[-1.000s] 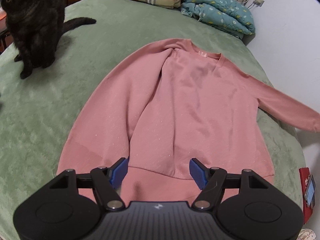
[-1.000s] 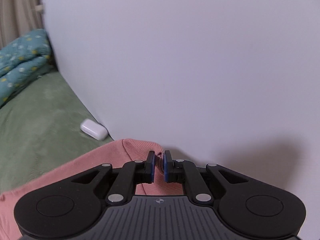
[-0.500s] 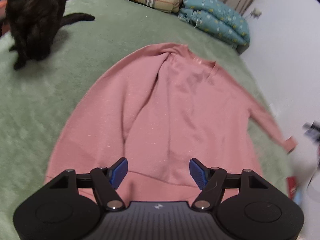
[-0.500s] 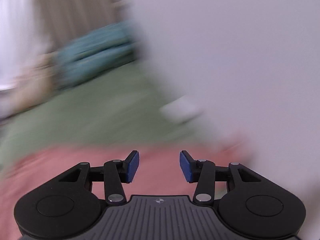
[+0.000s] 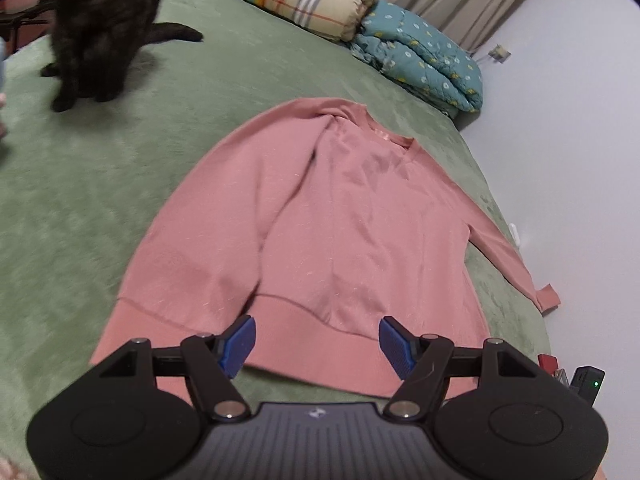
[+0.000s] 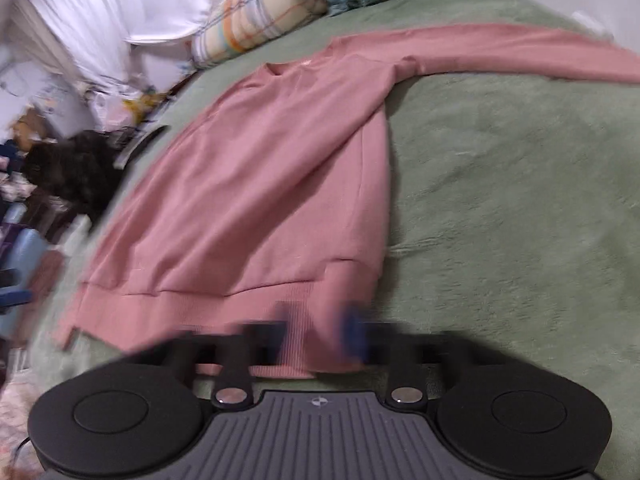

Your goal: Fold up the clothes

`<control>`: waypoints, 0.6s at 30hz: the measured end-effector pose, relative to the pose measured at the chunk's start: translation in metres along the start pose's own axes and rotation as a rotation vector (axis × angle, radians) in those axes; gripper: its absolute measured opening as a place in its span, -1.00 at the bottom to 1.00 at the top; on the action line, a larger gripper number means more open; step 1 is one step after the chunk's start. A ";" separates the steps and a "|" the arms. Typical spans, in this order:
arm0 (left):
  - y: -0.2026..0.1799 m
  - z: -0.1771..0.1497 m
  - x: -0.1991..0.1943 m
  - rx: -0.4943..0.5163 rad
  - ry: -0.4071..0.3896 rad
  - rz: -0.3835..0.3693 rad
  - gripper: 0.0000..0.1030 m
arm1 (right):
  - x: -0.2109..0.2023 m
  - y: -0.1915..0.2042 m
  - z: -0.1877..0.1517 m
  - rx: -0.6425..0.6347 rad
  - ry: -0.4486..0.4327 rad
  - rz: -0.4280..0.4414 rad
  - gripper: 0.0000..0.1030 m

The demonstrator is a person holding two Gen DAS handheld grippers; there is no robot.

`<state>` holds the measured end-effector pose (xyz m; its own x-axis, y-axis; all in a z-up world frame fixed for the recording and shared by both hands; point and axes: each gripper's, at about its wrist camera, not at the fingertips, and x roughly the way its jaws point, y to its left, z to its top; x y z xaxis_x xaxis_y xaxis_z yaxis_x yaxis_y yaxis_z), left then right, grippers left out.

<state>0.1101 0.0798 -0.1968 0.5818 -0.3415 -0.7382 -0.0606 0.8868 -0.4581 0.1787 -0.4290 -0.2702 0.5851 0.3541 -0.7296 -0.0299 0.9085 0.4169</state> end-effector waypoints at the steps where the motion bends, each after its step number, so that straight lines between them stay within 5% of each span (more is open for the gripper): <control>1: 0.001 -0.002 -0.007 0.010 -0.008 0.001 0.31 | -0.014 -0.004 0.005 0.068 -0.028 0.000 -0.86; 4: 0.003 -0.006 -0.018 0.023 -0.024 -0.006 0.31 | -0.072 -0.035 0.003 0.371 -0.140 0.071 -0.86; 7: 0.006 -0.010 -0.013 0.008 0.001 -0.025 0.32 | -0.096 -0.074 -0.016 0.600 -0.134 0.041 -0.89; 10: 0.008 -0.011 0.011 0.006 0.070 -0.057 0.32 | -0.084 -0.089 -0.030 0.594 -0.028 -0.140 -1.00; 14: 0.016 -0.012 0.043 -0.007 0.103 -0.097 0.32 | -0.094 -0.096 -0.037 0.604 -0.139 -0.105 -0.81; 18: 0.021 -0.014 0.073 0.030 0.098 -0.090 0.32 | -0.099 -0.076 -0.029 0.432 -0.142 -0.087 -0.67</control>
<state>0.1397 0.0688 -0.2668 0.5021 -0.4473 -0.7402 0.0136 0.8598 -0.5104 0.0999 -0.5262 -0.2453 0.6768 0.2196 -0.7027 0.3466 0.7471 0.5673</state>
